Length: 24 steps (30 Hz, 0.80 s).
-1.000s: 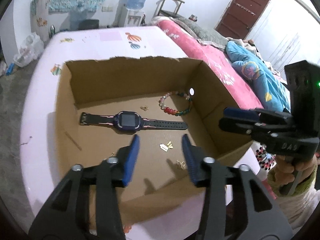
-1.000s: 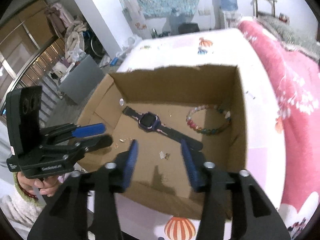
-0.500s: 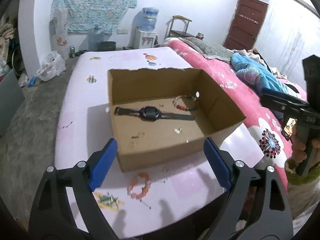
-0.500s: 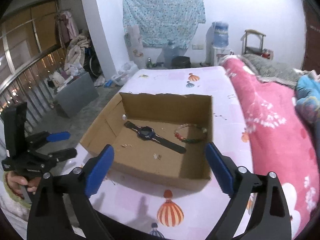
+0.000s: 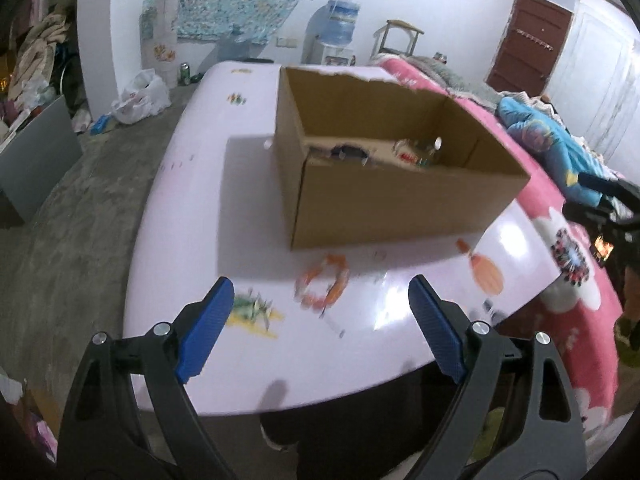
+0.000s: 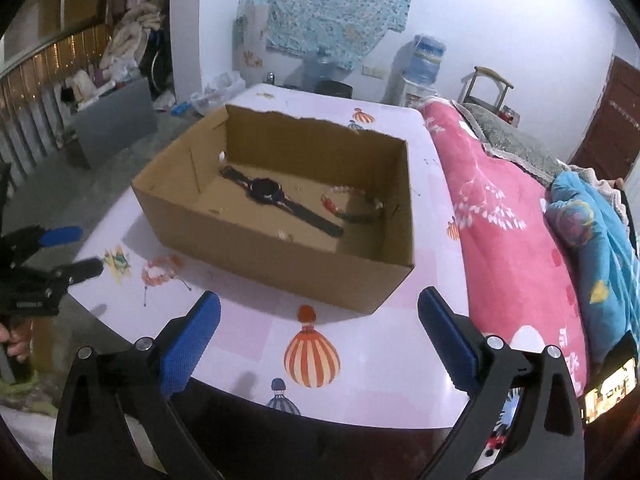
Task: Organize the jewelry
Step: 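Withdraw both tools from the box back over the table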
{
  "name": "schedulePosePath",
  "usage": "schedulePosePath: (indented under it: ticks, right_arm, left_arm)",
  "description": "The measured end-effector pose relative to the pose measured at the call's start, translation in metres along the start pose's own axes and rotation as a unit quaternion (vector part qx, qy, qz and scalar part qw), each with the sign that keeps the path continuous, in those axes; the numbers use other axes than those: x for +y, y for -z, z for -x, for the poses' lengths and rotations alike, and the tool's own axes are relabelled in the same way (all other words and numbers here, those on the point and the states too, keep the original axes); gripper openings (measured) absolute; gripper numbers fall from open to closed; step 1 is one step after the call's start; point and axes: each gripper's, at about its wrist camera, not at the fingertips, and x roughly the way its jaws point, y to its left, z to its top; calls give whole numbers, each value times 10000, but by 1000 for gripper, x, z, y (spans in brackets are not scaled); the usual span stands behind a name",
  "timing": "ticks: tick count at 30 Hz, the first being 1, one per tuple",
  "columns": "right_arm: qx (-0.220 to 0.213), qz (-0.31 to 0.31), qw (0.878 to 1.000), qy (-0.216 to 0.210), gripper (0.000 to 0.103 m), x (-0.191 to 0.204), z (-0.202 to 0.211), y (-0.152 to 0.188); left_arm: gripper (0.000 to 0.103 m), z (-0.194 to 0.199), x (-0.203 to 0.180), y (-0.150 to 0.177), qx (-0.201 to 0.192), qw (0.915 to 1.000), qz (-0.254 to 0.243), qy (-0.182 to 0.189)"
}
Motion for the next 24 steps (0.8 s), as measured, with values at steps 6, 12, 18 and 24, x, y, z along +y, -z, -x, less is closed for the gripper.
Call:
schedulePosePath:
  ticks: [6,12,18,24]
  right_arm:
    - [-9,-271,9989,-381,96,14,-26,26]
    - [165,-936,9908,-964,96,25,-63,36]
    - [22,-965,9861,-1356,96,41,-83,26]
    - [102,-563,9860,-1567,71,72,-113,17]
  left_arm:
    - [85,-12,11,37,25,9997,75,227]
    - [84,-26,-2,35,-79,9993,-215,312]
    - [84,-41,-21,25,-103,9969,-736,273]
    - [84,-53,-25,22,-72,9958,-889,219]
